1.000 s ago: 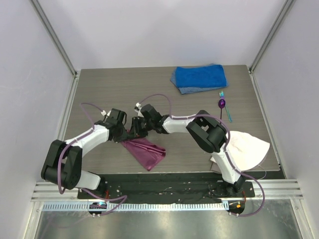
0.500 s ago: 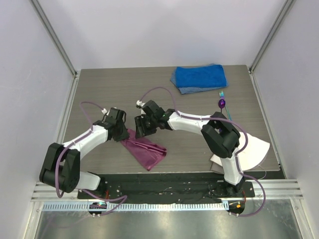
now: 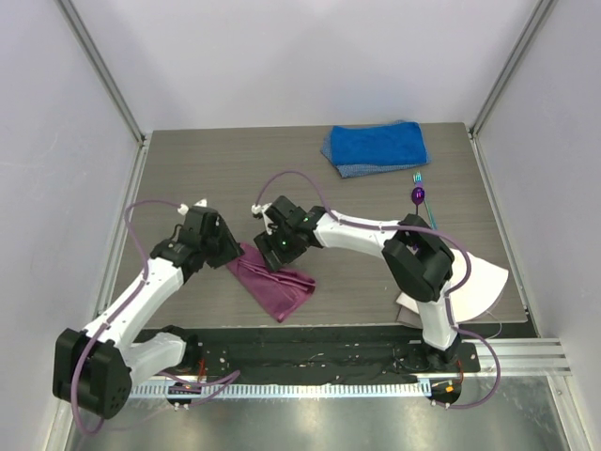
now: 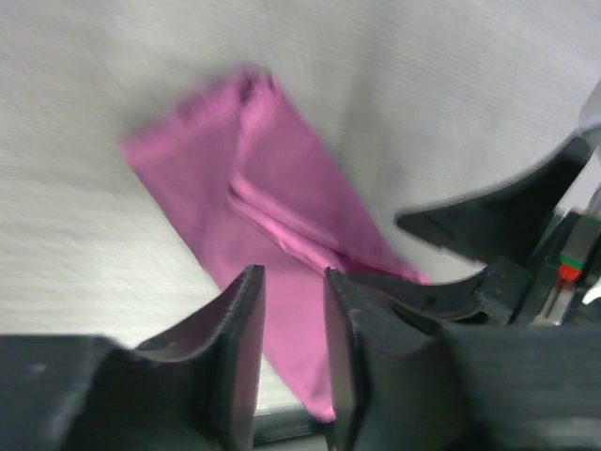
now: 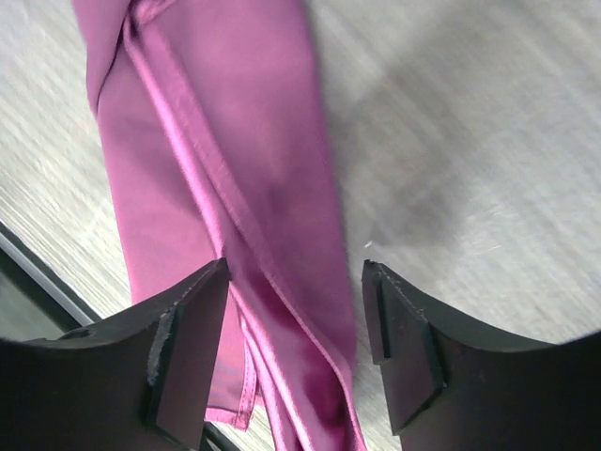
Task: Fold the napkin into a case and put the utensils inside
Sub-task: Smooth out the smaller rectangle-folded napkin at the center of the board.
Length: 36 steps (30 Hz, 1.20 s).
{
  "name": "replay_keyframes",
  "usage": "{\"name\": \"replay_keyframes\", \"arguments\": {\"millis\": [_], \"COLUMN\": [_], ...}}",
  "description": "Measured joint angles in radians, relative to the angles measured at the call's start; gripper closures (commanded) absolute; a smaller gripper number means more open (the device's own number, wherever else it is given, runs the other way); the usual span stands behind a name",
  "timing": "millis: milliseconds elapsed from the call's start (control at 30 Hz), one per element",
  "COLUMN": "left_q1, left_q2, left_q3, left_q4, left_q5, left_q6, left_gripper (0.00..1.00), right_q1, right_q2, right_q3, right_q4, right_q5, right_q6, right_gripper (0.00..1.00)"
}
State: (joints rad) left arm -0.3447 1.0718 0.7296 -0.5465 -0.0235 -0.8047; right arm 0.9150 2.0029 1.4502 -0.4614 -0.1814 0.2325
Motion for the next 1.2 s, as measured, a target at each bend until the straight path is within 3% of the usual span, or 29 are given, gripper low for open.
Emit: {"name": "replay_keyframes", "arguments": {"millis": [300, 800, 967, 1000, 1200], "left_q1": [-0.037, -0.155, -0.197, -0.206, -0.238], "left_q2": [-0.030, 0.006, 0.053, 0.063, 0.087], "left_q3": [-0.202, -0.292, -0.296, -0.297, -0.323], "left_q4": [0.097, 0.283, 0.326, 0.332, 0.352], "left_q5": [0.238, 0.296, 0.295, 0.294, 0.258], "left_q6": [-0.127, -0.259, -0.285, -0.289, -0.326], "left_gripper": [0.77, 0.82, 0.88, 0.89, 0.93], "right_q1": [0.064, 0.063, 0.063, 0.063, 0.063], "right_q2": [-0.060, -0.180, -0.185, -0.185, -0.199], "right_q3": [-0.052, -0.236, -0.256, -0.256, -0.256], "right_q4": [-0.036, -0.025, -0.018, -0.016, -0.009], "right_q5": [0.050, 0.076, 0.078, 0.079, 0.078], "right_q6": [-0.053, -0.050, -0.040, -0.037, -0.009], "right_gripper": [0.28, 0.32, 0.47, 0.56, 0.84]}}
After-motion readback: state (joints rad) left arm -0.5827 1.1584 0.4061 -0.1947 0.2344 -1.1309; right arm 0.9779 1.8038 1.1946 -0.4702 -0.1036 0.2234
